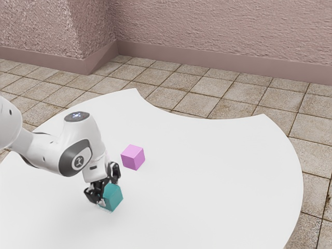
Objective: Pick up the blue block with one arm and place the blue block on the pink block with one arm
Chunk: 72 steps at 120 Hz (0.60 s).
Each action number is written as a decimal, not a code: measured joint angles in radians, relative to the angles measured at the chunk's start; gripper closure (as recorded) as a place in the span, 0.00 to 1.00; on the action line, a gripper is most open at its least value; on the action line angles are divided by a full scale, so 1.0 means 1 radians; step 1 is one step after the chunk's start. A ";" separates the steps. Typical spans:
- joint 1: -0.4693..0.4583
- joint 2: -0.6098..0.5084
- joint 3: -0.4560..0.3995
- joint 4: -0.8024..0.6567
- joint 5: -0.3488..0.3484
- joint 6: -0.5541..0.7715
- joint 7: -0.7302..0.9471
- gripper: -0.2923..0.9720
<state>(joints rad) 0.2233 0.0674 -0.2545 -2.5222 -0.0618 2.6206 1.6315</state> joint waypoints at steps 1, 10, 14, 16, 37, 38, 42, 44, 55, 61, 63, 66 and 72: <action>0.000 0.000 0.000 0.000 -0.001 0.001 0.001 0.44; 0.001 -0.016 -0.001 -0.002 -0.004 0.005 0.006 0.50; 0.005 -0.039 -0.004 -0.005 -0.005 0.002 0.008 0.52; 0.009 -0.053 -0.008 -0.006 -0.006 0.000 0.009 0.52; -0.005 -0.069 -0.022 0.159 -0.009 -0.112 0.020 0.53; -0.007 -0.058 -0.022 0.178 -0.008 -0.121 0.021 0.53; -0.015 -0.018 -0.022 0.250 -0.006 -0.159 0.023 0.53; -0.018 0.000 -0.021 0.283 -0.005 -0.177 0.024 0.52; -0.007 0.077 -0.011 0.414 0.000 -0.267 0.030 0.50; 0.025 0.123 -0.006 0.474 0.002 -0.308 0.037 0.50; 0.034 0.137 -0.005 0.491 0.002 -0.320 0.040 0.49; 0.043 0.153 -0.005 0.513 0.002 -0.336 0.043 0.49; 0.051 0.185 -0.004 0.562 0.003 -0.365 0.051 0.49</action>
<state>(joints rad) 0.2747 0.2527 -0.2581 -1.9600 -0.0585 2.2552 1.6823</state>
